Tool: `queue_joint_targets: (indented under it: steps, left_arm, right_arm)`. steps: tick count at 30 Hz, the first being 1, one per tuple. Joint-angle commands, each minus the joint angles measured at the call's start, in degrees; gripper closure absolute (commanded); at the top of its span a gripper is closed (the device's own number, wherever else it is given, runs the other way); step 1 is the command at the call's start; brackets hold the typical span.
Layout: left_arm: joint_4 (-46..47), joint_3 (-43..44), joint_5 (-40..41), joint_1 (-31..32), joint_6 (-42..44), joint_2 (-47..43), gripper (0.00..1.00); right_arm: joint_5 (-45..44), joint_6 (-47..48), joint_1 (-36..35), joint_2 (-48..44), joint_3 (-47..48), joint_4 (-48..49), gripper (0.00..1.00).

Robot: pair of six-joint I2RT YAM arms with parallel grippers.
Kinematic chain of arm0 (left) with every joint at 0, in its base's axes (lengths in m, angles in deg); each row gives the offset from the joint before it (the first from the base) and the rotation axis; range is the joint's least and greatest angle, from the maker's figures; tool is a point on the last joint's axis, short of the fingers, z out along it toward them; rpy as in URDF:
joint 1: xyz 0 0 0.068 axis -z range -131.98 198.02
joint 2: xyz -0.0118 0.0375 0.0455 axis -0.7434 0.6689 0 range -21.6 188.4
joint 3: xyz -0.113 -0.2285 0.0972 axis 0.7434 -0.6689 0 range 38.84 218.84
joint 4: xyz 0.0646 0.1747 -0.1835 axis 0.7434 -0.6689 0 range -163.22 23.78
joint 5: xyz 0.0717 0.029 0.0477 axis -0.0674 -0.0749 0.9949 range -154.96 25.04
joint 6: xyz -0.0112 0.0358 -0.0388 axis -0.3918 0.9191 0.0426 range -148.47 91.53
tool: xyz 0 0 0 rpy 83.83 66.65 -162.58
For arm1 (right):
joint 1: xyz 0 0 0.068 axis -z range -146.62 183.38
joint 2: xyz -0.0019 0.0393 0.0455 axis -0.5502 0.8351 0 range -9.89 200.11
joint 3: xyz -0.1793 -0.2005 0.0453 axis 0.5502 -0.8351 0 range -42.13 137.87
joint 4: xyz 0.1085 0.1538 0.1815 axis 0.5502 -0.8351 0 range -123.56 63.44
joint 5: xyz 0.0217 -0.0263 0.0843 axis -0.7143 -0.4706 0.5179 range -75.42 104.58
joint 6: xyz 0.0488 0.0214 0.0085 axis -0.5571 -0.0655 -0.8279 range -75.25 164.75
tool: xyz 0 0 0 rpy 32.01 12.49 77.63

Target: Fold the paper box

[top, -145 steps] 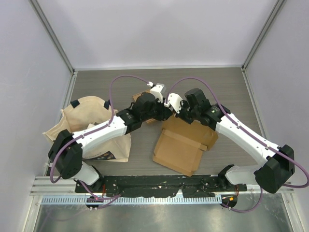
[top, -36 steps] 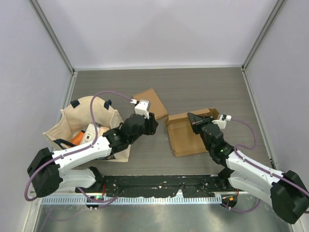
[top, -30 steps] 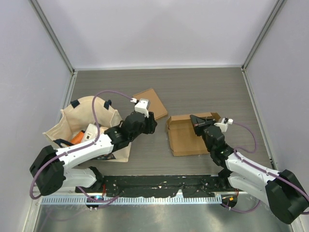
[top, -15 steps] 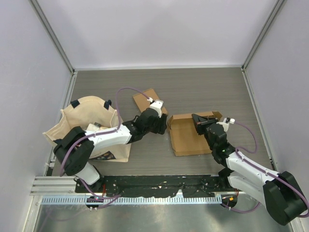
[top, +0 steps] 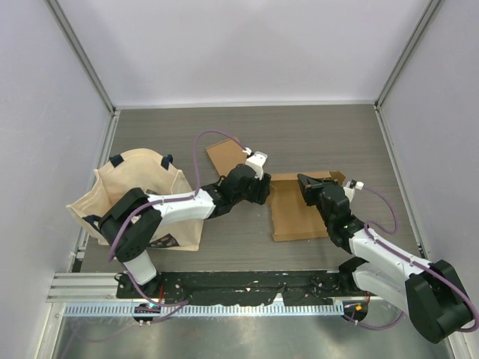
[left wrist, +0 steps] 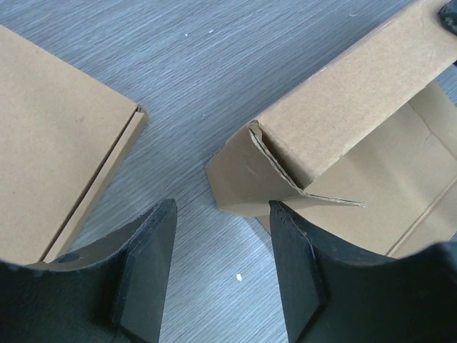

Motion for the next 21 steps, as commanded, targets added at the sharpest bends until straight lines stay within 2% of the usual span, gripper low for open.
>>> queue_joint_targets:
  steps: [1,6,9,12,14,19,20,21]
  left_arm:
    - [10.6,1.4,-0.1,0.5,-1.9,-1.3,0.4]
    - [11.8,2.6,0.3,0.5,-4.3,0.1,0.39]
    - [12.2,1.5,-0.3,0.5,-4.5,-1.3,0.43]
    - [6.5,0.7,1.3,0.5,-3.5,-3.4,0.41]
    - [1.4,-1.8,3.2,0.4,-5.1,-7.0,0.4]
    - [-4.5,-11.1,1.4,0.5,-12.4,-19.5,0.39]
    - [-3.8,-12.5,-0.9,0.6,-13.3,-21.0,0.41]
    - [-2.8,-14.9,-2.1,1.1,-14.7,-22.2,0.48]
  right_arm:
    - [3.2,-0.2,-0.7,0.0,1.0,-4.3,0.99]
    - [3.6,-0.9,-1.8,0.2,0.2,-4.4,0.99]
    - [3.1,-1.1,-1.7,-0.7,-0.2,-4.5,0.99]
    - [1.8,0.3,-1.6,-2.3,0.7,-6.5,0.99]
    - [0.8,1.1,-1.5,-2.8,1.6,-7.7,0.99]
    - [0.3,0.6,-0.7,-2.2,1.4,-6.2,0.99]
    - [0.5,0.5,-0.7,-1.9,1.7,-6.1,0.99]
    - [0.5,0.2,-0.7,-1.2,1.9,-6.1,0.99]
